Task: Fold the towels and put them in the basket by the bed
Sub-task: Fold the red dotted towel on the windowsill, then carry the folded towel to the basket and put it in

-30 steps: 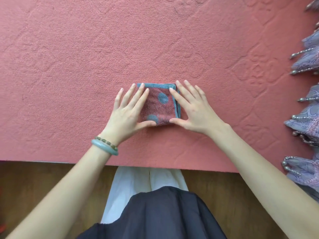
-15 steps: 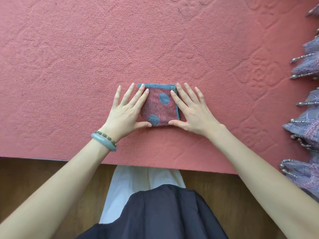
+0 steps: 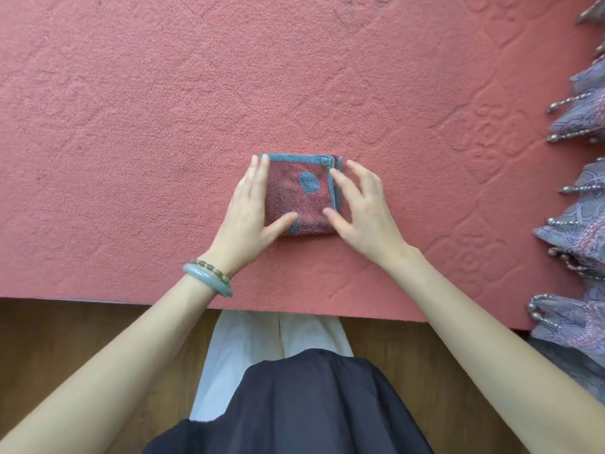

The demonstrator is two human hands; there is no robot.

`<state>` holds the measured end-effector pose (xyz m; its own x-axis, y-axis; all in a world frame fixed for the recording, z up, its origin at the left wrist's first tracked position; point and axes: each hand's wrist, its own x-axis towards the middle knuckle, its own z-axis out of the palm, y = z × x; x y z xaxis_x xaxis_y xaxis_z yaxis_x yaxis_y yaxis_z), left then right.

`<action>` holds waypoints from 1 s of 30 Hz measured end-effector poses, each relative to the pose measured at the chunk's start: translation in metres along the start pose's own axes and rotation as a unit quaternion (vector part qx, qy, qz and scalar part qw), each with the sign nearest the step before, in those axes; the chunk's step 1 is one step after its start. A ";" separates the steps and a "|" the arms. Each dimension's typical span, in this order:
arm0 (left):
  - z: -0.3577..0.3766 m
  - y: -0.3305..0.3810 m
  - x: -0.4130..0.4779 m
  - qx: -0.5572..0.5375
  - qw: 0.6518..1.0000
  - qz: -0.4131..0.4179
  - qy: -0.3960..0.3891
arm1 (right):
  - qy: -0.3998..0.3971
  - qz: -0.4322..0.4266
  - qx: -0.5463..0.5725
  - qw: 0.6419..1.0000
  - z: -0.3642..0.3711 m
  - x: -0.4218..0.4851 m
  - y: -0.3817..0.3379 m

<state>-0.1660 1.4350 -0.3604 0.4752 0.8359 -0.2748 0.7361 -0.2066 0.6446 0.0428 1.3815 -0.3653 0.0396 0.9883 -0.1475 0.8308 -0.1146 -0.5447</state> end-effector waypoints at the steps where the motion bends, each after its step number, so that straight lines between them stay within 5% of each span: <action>1: 0.004 0.006 -0.002 -0.102 0.993 -0.051 0.017 | 0.032 0.055 0.050 0.997 -0.002 0.000 -0.005; 5: 0.018 0.023 0.002 -0.256 0.940 -0.203 0.099 | 0.005 0.223 0.180 0.958 -0.001 0.008 -0.018; 9: 0.011 0.029 0.023 -0.369 0.847 -0.344 0.170 | -0.021 0.260 0.229 0.938 0.007 0.012 -0.016; 12: 0.005 0.033 0.032 -0.453 0.798 -0.378 0.121 | -0.012 0.269 0.258 0.928 0.010 0.012 -0.014; 19: -0.006 0.040 0.022 -0.498 0.836 -0.230 0.027 | -0.038 0.296 0.365 0.882 -0.001 0.010 -0.013; 30: -0.083 0.112 -0.014 -0.588 0.781 -0.200 -0.069 | -0.221 0.271 0.663 0.662 -0.093 -0.013 -0.057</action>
<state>-0.1304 1.4420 -0.2251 0.4269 0.6344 -0.6444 -0.0733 0.7345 0.6746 0.0463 1.3843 -0.2555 -0.2780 0.6730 -0.6854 -0.4679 -0.7180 -0.5153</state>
